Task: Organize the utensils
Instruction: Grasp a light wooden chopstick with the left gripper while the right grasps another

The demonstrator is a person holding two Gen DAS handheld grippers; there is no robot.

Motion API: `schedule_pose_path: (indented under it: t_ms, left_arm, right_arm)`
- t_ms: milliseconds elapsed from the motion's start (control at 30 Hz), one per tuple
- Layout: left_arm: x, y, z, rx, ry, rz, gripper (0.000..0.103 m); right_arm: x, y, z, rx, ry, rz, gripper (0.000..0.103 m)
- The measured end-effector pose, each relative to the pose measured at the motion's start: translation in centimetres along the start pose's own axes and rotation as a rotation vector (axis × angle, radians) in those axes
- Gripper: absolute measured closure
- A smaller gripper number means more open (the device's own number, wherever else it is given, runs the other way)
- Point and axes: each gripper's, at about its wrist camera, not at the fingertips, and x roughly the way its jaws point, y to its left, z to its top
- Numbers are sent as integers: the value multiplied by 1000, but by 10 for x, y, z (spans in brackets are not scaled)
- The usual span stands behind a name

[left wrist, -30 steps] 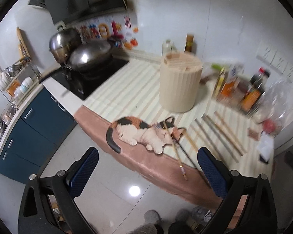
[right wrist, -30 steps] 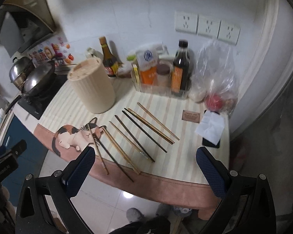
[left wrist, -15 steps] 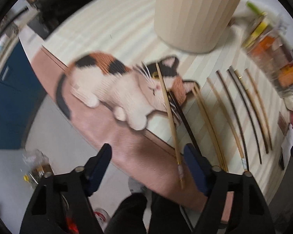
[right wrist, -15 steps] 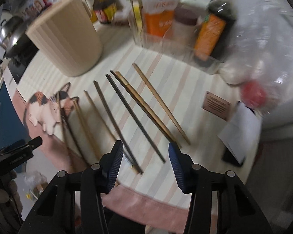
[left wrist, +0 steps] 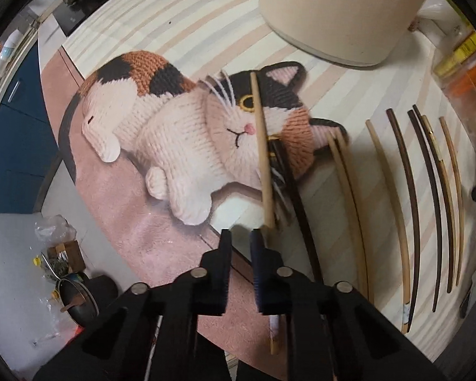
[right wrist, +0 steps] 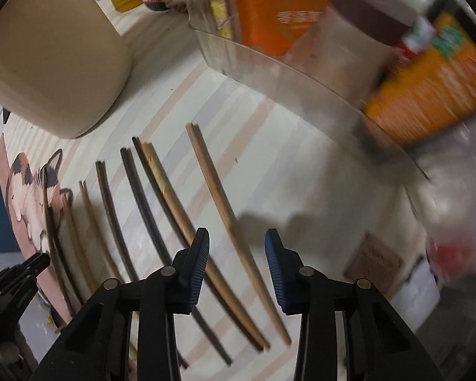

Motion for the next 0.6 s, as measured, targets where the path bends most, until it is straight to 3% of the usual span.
schedule_pose_path:
  t_ms: [133, 233, 367, 467, 500, 567, 600]
  left_arm:
    - [6, 8, 5, -28, 8, -14, 101]
    - [9, 13, 7, -40, 13, -21, 101]
    - [6, 17, 9, -57, 7, -69, 100]
    - [7, 28, 9, -93, 27, -159, 91]
    - [10, 33, 10, -102, 48, -195, 80]
    - [12, 33, 13, -97, 51, -205, 71]
    - [12, 30, 15, -86, 43, -198, 71]
  right_arm:
    - [20, 9, 21, -56, 39, 9, 66]
    - [32, 14, 28, -88, 67, 11, 92]
    - [35, 12, 23, -91, 71, -3, 95]
    - [33, -5, 9, -52, 94, 16, 95]
    - [33, -10, 6, -41, 101, 22, 96]
    - [34, -21, 0, -20, 115, 33, 96]
    - [34, -24, -3, -12, 122, 43, 96]
